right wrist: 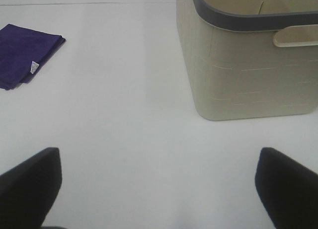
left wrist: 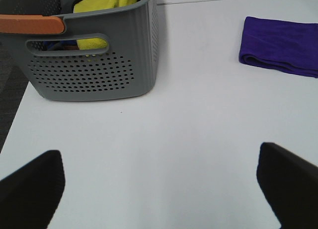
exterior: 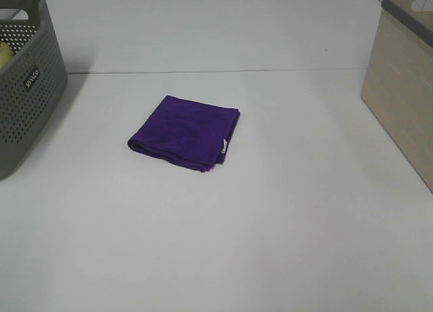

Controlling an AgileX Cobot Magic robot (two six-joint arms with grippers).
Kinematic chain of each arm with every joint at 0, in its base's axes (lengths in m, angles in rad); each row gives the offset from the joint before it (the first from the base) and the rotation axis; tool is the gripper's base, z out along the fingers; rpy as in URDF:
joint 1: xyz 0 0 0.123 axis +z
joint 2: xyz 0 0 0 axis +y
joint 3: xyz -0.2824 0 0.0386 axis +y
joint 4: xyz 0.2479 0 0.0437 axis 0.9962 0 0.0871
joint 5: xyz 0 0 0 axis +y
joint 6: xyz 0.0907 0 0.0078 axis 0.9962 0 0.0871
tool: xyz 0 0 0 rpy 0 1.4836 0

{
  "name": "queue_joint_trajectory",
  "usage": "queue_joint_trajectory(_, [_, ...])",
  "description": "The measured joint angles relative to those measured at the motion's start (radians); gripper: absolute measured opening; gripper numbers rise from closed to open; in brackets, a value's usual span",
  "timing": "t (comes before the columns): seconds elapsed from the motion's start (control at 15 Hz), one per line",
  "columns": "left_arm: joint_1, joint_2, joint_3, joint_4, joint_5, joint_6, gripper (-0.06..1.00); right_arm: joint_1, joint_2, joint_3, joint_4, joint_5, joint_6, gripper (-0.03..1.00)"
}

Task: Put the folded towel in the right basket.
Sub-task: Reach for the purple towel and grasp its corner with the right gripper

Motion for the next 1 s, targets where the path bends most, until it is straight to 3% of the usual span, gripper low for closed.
queue_joint_trajectory(0.87, [0.000,0.000,0.000,0.000,0.000,0.000,0.99,0.000,0.003,-0.001,0.000,0.000,0.000,0.96])
queue_joint_trajectory(0.93, [0.000,0.000,0.000,0.000,0.000,0.000,0.99,0.000,0.037,-0.017,0.000,0.004,0.000,0.96])
queue_joint_trajectory(1.0, [0.000,0.000,0.000,0.000,0.000,0.000,0.99,0.000,0.236,-0.097,0.016,0.005,0.015,0.96])
